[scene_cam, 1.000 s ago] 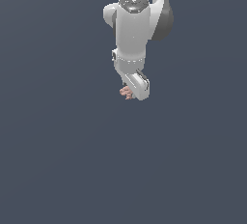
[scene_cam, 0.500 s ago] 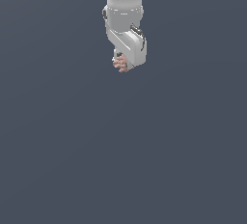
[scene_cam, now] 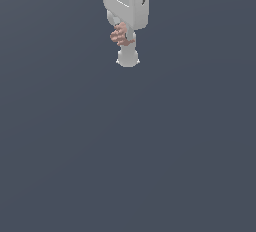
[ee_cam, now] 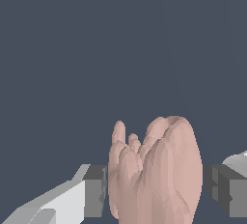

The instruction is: Pick up the object and move it to a goal position.

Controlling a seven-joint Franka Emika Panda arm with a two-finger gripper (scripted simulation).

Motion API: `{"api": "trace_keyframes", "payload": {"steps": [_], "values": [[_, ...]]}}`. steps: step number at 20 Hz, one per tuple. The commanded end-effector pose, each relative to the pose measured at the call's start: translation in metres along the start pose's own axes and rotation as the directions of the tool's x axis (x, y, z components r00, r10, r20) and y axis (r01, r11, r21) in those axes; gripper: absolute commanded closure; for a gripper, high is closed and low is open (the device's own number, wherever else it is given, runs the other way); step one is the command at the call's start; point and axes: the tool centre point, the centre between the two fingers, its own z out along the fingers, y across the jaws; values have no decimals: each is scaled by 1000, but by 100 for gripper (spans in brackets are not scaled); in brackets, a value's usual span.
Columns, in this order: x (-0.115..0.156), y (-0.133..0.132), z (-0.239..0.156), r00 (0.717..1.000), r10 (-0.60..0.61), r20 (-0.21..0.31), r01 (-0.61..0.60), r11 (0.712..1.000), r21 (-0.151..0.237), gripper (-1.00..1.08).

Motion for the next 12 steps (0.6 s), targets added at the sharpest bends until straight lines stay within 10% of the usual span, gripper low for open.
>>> {"api": "trace_keyframes", "payload": {"steps": [1,12], "values": [[0,5,-16,1000,-1,0,1,1000,-1,108],[2,12,-43,1000,-2,1,2,1000,-1,108]]}}
